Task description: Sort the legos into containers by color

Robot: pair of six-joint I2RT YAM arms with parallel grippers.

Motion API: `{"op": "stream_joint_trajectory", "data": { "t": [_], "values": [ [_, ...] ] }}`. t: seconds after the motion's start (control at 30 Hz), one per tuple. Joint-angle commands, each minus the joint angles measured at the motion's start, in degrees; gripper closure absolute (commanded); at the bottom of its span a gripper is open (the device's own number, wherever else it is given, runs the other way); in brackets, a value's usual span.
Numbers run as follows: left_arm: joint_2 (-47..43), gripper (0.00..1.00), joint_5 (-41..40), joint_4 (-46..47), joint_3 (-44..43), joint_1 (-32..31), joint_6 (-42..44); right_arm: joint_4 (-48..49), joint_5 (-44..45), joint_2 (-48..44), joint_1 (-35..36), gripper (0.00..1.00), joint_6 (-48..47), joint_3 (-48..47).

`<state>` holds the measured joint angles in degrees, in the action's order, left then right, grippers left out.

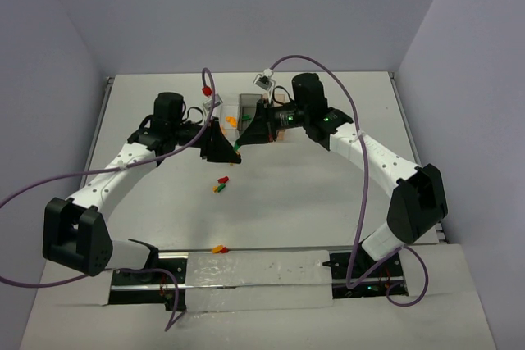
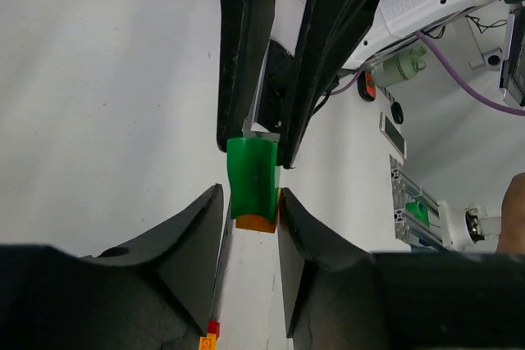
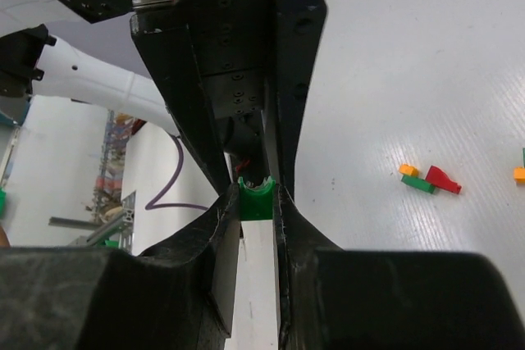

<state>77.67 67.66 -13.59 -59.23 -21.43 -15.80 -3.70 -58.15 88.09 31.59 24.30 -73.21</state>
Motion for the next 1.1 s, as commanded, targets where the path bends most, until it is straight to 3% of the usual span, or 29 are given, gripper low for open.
{"op": "stream_joint_trajectory", "data": {
  "t": [0.0,0.17,0.23,0.7,0.83,0.9,1.07],
  "values": [
    [-1.97,0.70,-0.92,5.23,0.73,0.38,-1.98,3.44,0.75,-2.12,-0.97,1.00,2.51,0.86],
    [-2.54,0.96,-1.76,8.76,2.30,0.95,-5.19,4.95,2.17,-2.56,-2.21,1.00,4.07,1.55],
    [-2.38,1.00,-2.11,9.07,2.78,0.95,-5.73,7.78,2.61,-2.56,-3.56,1.00,6.25,2.41],
    [-0.69,1.00,-10.55,4.93,5.73,0.95,-2.11,14.20,10.24,0.75,-10.76,1.00,18.33,0.64],
    [0.30,1.00,-7.03,5.72,5.67,0.95,-3.34,18.77,10.55,2.75,-10.76,1.00,22.26,0.83],
    [-0.07,1.00,-6.14,6.91,5.96,0.95,-4.15,17.90,11.65,3.49,-10.76,1.00,21.75,-0.48],
    [-0.97,1.00,-11.69,6.05,3.74,2.41,-3.04,5.10,23.11,9.58,-9.19,1.00,5.31,-9.46]
  ]
}}
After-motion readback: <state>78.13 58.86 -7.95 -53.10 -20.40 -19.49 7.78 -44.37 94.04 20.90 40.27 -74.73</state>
